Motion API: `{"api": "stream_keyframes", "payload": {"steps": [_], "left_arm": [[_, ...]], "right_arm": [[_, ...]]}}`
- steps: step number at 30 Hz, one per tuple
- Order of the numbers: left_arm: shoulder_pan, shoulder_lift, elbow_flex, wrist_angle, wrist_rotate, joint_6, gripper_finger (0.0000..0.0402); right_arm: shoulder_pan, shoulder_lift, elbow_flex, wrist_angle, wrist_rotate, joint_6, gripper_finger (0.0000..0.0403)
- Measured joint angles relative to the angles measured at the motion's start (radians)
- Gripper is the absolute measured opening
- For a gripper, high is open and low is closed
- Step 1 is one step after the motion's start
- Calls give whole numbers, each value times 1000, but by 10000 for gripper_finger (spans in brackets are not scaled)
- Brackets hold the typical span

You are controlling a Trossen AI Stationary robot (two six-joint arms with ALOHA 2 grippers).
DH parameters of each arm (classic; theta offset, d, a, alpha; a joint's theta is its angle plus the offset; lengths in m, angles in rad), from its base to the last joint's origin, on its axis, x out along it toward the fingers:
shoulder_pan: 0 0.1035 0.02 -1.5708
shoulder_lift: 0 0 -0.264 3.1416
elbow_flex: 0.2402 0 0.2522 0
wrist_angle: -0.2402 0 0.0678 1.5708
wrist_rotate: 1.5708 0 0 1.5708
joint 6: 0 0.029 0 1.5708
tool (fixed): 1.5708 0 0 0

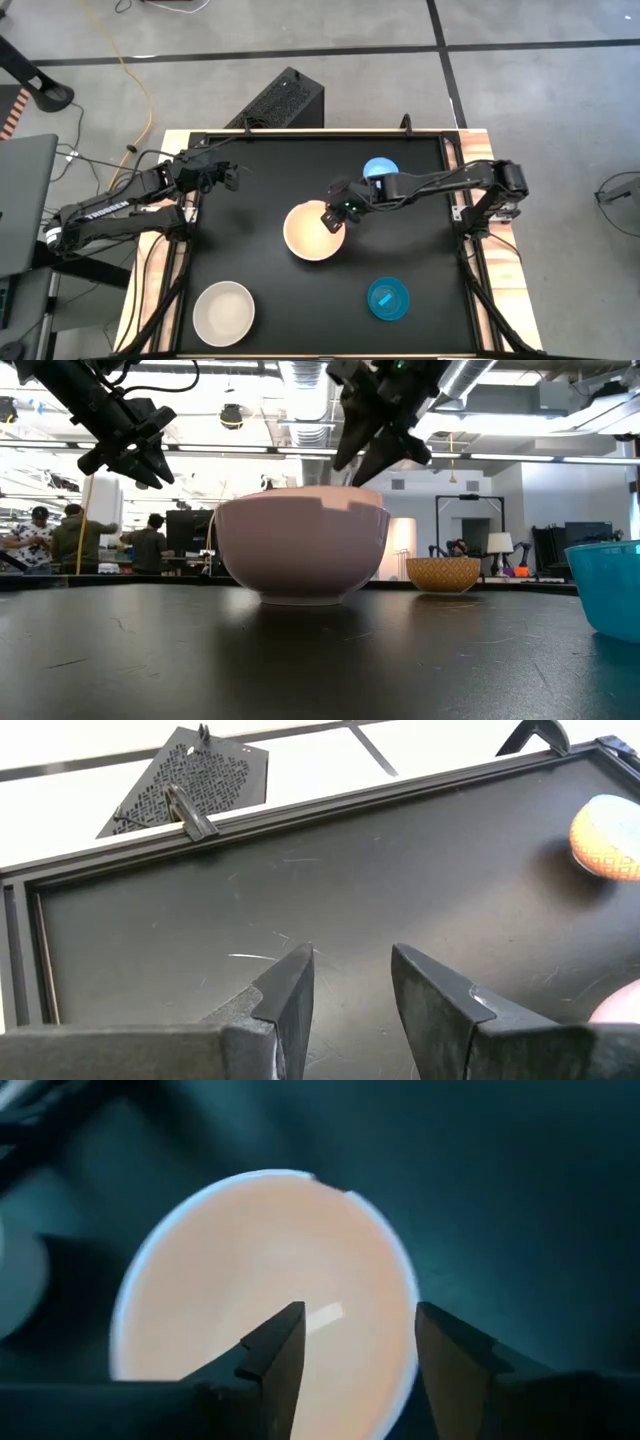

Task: Nest bowls inside each other
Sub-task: Stack the light orange bowl on the white bowl

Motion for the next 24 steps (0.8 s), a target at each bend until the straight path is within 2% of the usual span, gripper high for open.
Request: {"api": "stream_keyframes", "payload": {"steps": [5, 10, 13, 24], "left_arm": [[0, 0, 0, 0, 1, 0, 125], [0, 0, 0, 0, 8, -1, 125], [0, 0, 0, 0, 11, -3, 125], [0, 0, 0, 0, 26, -13, 125]], "right_arm": [[-7, 0, 1, 13, -139, -29, 156], [-34, 37, -3, 1, -246, -44, 62], [-40, 38, -30, 3, -264, -27, 12], [-39, 39, -80, -10, -297, -2, 3]]}}
